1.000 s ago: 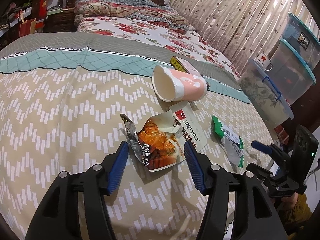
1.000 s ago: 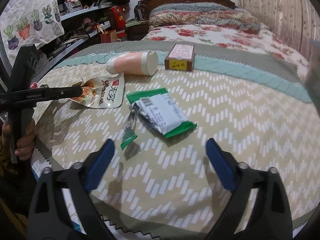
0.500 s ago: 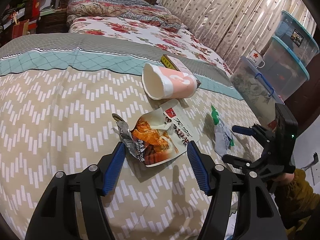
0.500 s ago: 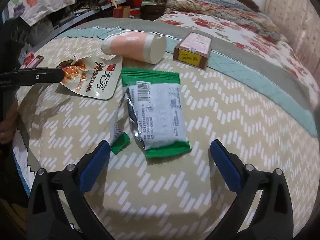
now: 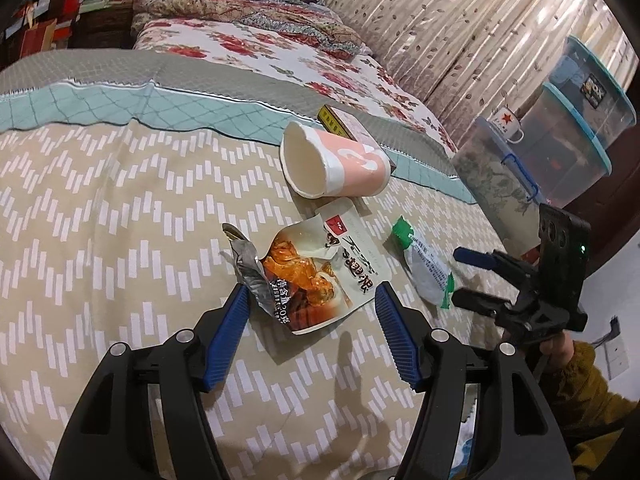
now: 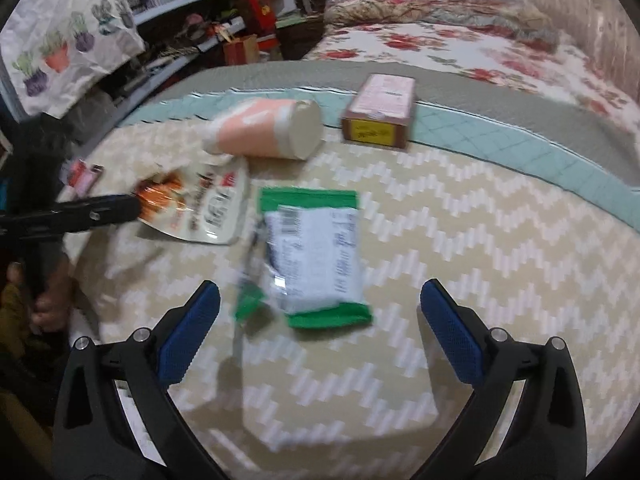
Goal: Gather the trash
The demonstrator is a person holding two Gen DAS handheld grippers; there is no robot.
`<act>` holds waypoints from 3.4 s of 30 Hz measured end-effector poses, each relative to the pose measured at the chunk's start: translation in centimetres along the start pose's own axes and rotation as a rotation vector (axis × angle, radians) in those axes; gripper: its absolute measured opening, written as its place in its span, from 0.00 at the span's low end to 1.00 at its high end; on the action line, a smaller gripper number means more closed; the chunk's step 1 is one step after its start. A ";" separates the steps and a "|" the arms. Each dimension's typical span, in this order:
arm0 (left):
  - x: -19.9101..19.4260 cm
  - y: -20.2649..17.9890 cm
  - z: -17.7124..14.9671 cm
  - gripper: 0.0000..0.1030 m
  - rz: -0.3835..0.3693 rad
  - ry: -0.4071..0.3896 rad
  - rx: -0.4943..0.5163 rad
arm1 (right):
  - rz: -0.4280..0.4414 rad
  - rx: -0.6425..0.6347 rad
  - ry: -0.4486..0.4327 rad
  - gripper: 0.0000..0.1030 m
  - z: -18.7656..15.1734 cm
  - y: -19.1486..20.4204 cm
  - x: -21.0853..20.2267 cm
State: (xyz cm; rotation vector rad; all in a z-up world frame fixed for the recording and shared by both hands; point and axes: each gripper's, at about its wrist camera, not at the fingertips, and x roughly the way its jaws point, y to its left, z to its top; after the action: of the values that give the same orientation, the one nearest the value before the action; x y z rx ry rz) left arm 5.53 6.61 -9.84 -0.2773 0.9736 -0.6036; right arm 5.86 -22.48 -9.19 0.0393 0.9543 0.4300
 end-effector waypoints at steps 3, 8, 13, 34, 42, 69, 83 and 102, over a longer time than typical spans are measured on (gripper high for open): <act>0.2 0.0 0.5 0.65 -0.032 0.013 -0.029 | 0.026 -0.024 0.005 0.96 0.3 1.1 0.2; 1.0 -0.7 1.1 0.62 0.026 0.012 -0.002 | 0.000 -0.032 0.001 0.96 0.7 1.5 0.7; 1.9 -1.5 1.4 0.23 0.090 0.039 0.015 | -0.096 -0.084 0.014 0.69 0.6 2.0 2.1; 7.5 -21.8 3.6 0.08 -0.180 0.125 0.326 | -0.249 0.376 -0.301 0.30 -9.7 -12.2 -12.1; 17.6 -38.5 4.2 0.08 -0.329 0.224 0.559 | -0.460 0.727 -0.497 0.30 -18.9 -23.0 -23.0; 25.1 -47.4 1.6 0.53 -0.236 0.213 0.710 | -0.568 0.868 -0.667 0.79 -24.1 -26.3 -26.9; 6.8 -17.5 6.1 0.60 0.181 -0.017 0.294 | -0.190 0.648 -0.472 0.79 -13.0 -15.9 -15.7; 4.4 -0.3 8.7 0.51 0.008 -0.027 -0.131 | -0.086 0.396 -0.193 0.79 -0.7 -6.7 -4.1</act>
State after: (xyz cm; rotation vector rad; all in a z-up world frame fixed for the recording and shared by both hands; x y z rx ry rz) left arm 14.51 3.35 -8.02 -0.3966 0.9894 -0.5286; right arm 5.50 -30.22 -7.85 0.3911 0.8350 0.1498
